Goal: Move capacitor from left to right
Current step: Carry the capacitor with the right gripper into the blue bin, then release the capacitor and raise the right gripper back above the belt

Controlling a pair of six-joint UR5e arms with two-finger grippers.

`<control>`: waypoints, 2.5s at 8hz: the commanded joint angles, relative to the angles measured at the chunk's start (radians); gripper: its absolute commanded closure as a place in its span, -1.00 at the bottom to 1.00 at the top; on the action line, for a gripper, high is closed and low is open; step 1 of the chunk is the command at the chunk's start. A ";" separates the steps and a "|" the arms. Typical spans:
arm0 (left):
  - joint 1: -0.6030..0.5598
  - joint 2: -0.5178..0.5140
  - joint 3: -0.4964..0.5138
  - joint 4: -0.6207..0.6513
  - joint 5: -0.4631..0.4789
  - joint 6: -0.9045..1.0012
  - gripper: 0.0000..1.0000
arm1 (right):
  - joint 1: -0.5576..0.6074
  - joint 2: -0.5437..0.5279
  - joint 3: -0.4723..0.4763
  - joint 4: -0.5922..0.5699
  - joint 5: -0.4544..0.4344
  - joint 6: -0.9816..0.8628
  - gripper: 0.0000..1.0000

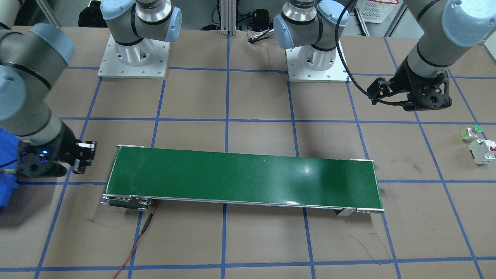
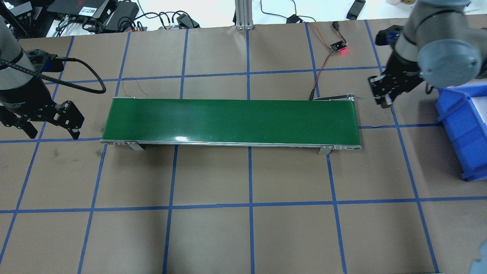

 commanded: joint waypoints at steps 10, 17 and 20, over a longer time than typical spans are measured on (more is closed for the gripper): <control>-0.009 0.035 -0.002 -0.040 -0.022 -0.078 -1.00 | -0.564 0.228 -0.050 -0.287 0.016 -0.897 -0.96; -0.011 0.044 -0.001 -0.071 -0.009 -0.070 -1.00 | -0.277 -0.204 -0.076 0.073 0.089 -0.553 -1.00; -0.009 0.041 -0.001 -0.061 -0.006 -0.078 -1.00 | 0.100 -0.231 -0.112 0.222 0.062 -0.025 -1.00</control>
